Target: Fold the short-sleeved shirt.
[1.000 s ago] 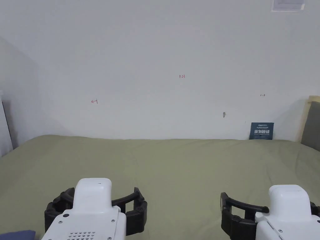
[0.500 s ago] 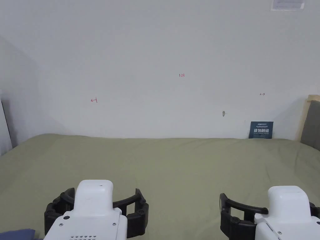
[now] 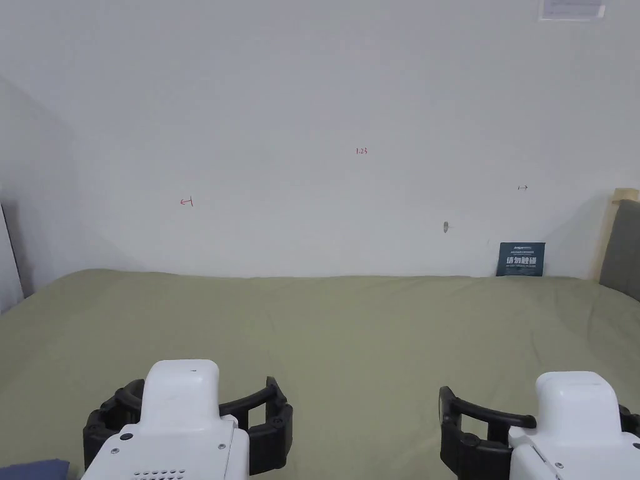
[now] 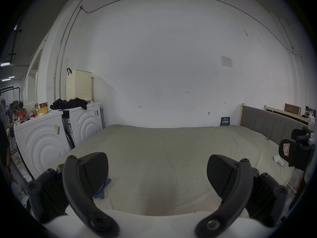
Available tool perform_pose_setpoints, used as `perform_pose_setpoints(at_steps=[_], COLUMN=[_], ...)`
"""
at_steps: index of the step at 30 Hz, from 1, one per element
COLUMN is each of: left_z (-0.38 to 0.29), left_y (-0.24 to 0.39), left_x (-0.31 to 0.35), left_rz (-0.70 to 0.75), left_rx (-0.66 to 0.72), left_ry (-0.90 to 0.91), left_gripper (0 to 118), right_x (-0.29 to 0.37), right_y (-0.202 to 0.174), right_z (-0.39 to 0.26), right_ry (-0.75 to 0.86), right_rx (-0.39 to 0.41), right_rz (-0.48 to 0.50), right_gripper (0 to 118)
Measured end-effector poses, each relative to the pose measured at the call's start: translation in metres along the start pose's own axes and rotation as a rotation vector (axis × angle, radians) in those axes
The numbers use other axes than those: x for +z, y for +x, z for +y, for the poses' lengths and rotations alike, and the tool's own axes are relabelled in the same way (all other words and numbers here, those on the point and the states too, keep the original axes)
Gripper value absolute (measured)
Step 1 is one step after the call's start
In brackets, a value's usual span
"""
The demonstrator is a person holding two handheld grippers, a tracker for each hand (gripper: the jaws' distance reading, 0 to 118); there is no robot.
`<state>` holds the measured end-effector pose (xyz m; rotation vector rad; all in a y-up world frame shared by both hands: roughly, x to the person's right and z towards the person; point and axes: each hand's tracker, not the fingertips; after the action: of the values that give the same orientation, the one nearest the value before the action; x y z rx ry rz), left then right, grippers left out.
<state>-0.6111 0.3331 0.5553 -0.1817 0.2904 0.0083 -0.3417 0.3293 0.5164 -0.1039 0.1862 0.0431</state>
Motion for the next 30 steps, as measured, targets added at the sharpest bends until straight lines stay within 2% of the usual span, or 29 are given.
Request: perform_pose_setpoints(at_steps=[30], left_z=[-0.0016], left_y=[-0.0016], left_x=[-0.0004], left_rz=[-0.001], left_rx=[0.013], left_ry=[-0.021], left_gripper=[116], right_x=[0.0], right_y=[-0.0046], right_z=[-0.0018], right_ry=[-0.01], right_rx=[0.006], right_rz=[0.01], right_gripper=[118])
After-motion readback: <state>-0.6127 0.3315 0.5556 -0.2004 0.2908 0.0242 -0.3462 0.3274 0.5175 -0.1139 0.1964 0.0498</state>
